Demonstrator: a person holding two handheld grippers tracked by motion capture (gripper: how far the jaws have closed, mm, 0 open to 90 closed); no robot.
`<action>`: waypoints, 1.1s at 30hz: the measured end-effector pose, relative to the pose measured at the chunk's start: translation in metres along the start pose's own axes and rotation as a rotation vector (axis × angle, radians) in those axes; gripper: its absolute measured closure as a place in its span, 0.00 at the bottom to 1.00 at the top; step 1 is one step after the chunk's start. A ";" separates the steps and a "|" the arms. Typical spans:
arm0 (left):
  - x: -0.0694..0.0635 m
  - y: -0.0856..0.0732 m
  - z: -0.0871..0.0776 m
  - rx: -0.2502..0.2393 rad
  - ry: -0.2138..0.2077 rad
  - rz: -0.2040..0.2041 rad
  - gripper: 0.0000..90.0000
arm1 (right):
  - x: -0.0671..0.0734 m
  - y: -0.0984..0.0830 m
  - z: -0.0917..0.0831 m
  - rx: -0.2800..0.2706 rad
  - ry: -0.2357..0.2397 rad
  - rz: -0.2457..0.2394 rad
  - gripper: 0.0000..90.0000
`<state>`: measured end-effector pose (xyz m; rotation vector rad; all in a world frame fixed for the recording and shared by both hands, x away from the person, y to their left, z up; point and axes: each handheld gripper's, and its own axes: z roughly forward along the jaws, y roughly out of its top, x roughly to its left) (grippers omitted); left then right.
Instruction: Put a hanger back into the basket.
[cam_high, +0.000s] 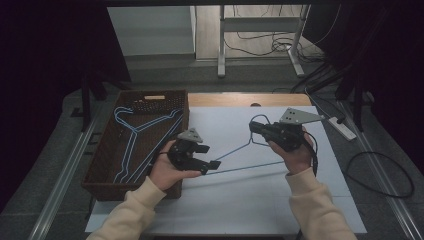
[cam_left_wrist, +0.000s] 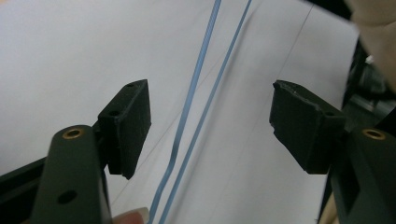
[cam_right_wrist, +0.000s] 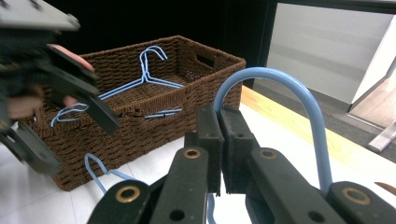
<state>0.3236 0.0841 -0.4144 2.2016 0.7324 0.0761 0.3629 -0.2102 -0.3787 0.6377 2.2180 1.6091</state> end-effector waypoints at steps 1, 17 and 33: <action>0.001 0.003 0.006 0.011 0.001 0.000 0.34 | 0.000 0.000 0.000 -0.003 0.001 0.000 0.98; 0.000 0.019 0.039 0.150 0.034 0.065 0.92 | -0.003 0.000 -0.003 -0.013 -0.004 0.010 0.98; 0.000 0.015 0.019 0.093 0.070 0.009 0.97 | 0.000 0.000 -0.001 -0.079 -0.020 0.040 0.72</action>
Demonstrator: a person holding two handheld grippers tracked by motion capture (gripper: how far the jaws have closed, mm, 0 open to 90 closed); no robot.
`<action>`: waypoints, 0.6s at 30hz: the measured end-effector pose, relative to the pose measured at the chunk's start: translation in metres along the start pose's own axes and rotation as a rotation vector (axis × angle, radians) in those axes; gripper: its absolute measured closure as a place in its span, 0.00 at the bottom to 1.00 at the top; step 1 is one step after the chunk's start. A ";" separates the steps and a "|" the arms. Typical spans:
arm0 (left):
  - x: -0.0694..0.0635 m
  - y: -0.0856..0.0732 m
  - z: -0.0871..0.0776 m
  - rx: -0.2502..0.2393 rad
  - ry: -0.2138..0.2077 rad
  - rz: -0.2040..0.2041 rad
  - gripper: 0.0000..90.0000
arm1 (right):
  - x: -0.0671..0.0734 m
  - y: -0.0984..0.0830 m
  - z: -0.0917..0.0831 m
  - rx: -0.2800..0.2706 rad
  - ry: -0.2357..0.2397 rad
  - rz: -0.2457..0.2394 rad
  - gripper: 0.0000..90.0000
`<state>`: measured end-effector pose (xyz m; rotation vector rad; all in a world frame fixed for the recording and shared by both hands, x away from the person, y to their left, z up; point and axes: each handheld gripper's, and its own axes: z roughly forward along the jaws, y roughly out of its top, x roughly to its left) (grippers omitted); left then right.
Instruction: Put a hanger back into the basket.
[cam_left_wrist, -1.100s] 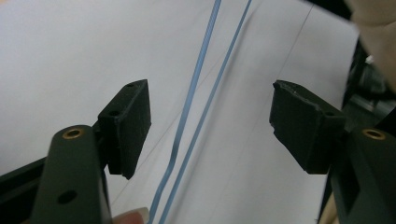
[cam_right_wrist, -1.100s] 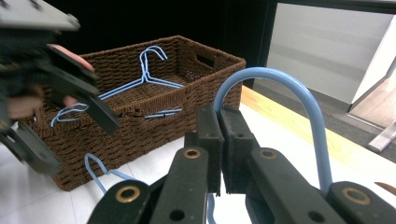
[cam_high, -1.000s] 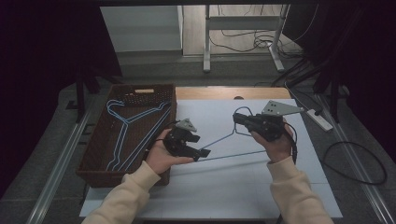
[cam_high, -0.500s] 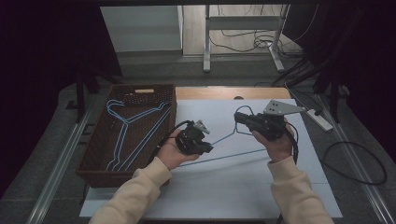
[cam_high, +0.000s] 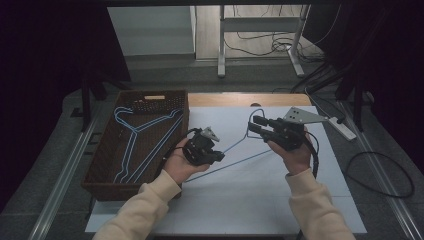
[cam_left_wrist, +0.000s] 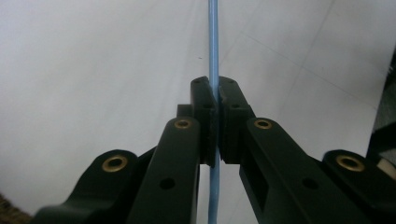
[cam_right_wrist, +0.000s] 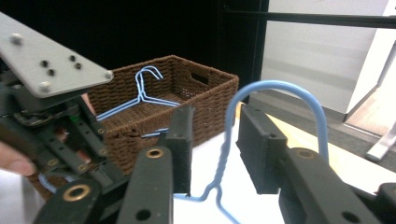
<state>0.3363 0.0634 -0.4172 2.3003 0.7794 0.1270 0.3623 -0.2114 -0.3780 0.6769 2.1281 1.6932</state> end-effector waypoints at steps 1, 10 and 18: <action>0.000 0.000 0.000 0.000 0.000 0.000 0.97 | 0.000 0.000 0.000 0.000 0.000 0.000 0.72; 0.013 -0.009 -0.028 -0.128 -0.015 -0.094 0.97 | 0.002 -0.020 -0.017 0.036 -0.026 0.033 0.51; 0.017 -0.012 -0.052 -0.202 -0.006 -0.124 0.97 | -0.004 -0.048 -0.031 0.106 -0.049 0.074 0.48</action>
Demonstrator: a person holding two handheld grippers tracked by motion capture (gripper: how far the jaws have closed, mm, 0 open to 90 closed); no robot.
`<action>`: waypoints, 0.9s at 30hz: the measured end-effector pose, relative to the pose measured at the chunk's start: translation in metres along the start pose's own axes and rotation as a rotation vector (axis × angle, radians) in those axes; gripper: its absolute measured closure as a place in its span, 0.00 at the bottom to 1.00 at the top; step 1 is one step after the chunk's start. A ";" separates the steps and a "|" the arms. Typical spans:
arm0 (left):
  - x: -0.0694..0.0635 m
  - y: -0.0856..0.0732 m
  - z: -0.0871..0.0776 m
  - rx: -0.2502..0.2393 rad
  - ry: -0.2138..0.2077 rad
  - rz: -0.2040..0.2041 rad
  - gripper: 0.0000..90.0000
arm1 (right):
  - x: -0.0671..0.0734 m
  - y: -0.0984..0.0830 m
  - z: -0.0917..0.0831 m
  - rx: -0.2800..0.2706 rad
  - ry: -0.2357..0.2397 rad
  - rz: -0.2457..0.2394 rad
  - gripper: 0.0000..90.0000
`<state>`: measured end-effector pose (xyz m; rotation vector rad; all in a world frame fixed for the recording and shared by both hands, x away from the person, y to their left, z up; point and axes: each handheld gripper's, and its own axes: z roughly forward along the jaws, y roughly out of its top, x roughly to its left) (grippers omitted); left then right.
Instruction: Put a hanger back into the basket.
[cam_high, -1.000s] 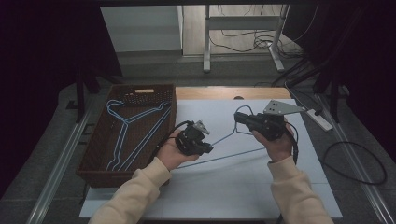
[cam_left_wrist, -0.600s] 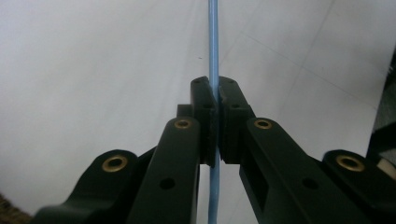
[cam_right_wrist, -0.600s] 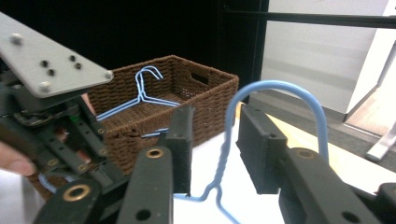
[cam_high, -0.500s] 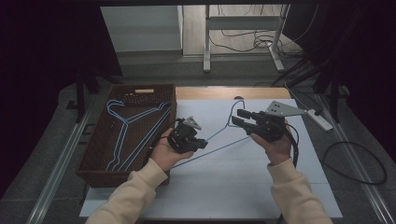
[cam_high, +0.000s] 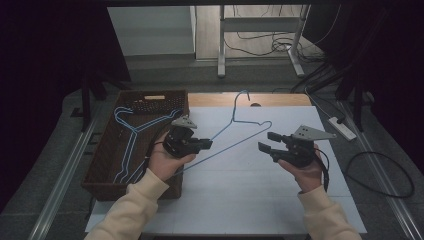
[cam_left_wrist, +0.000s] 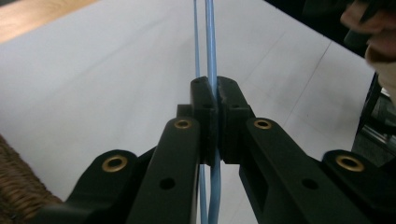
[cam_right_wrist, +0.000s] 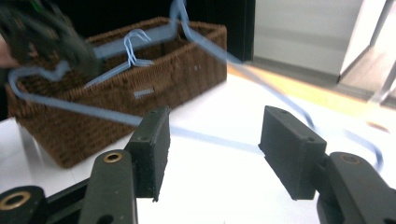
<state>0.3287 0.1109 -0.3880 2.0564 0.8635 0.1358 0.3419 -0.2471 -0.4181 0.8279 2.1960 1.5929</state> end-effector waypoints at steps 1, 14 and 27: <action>0.001 0.000 -0.006 -0.018 -0.002 -0.009 0.97 | -0.002 -0.008 -0.002 0.021 -0.006 0.007 0.47; 0.009 -0.002 -0.041 -0.122 0.014 -0.034 0.97 | -0.014 -0.039 -0.014 0.091 -0.067 0.031 0.43; 0.018 -0.010 -0.062 -0.157 0.044 -0.056 0.97 | -0.016 -0.061 -0.022 0.145 -0.088 0.046 0.42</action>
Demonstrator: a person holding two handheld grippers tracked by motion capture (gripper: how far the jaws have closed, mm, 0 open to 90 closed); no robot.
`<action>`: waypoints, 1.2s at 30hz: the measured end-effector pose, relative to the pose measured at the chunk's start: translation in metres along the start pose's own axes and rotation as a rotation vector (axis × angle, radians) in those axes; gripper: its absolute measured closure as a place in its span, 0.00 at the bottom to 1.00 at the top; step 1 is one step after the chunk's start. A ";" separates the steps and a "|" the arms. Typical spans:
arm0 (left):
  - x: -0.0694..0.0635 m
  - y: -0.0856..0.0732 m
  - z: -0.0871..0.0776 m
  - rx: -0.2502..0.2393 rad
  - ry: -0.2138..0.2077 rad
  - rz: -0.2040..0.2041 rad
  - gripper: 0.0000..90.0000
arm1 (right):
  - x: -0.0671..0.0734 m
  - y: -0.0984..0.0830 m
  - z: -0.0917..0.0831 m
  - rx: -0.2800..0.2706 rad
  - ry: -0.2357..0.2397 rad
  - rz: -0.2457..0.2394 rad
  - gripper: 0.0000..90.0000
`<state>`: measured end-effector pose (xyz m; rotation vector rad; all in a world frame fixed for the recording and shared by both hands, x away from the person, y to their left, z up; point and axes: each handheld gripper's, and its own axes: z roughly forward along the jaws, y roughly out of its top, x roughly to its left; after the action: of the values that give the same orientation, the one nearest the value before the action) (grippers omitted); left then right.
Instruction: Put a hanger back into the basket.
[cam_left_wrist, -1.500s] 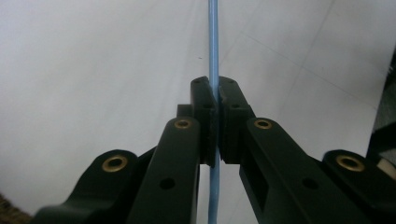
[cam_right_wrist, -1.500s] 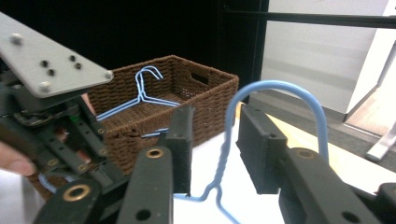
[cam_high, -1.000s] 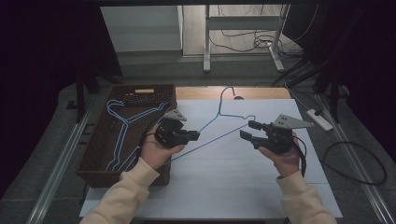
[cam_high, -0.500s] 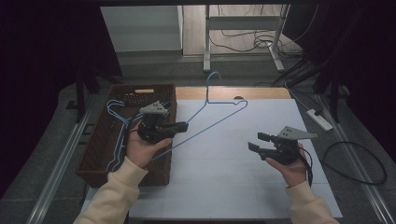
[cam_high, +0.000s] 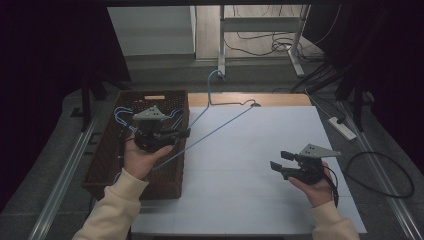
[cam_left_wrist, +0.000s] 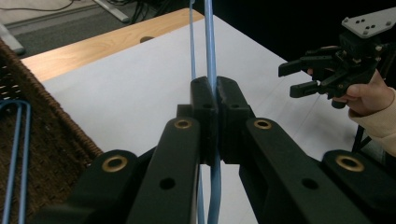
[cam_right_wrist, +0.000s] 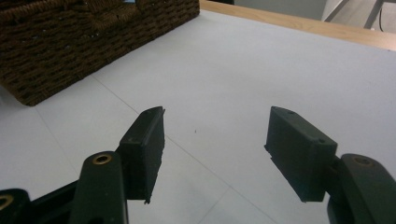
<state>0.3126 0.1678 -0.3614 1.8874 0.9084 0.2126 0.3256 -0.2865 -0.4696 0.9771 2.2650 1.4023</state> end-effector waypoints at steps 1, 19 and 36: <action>0.001 0.000 -0.002 -0.002 0.003 -0.001 0.97 | -0.001 -0.001 0.000 0.004 -0.002 0.000 0.42; 0.023 -0.013 -0.040 -0.066 0.069 -0.054 0.97 | -0.005 -0.007 0.001 0.032 -0.015 0.013 0.41; 0.054 -0.033 -0.070 -0.125 0.161 -0.124 0.97 | -0.007 -0.009 0.003 0.051 -0.023 0.017 0.41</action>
<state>0.2986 0.2612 -0.3671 1.7108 1.0914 0.3420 0.3285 -0.2917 -0.4798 1.0257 2.2913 1.3391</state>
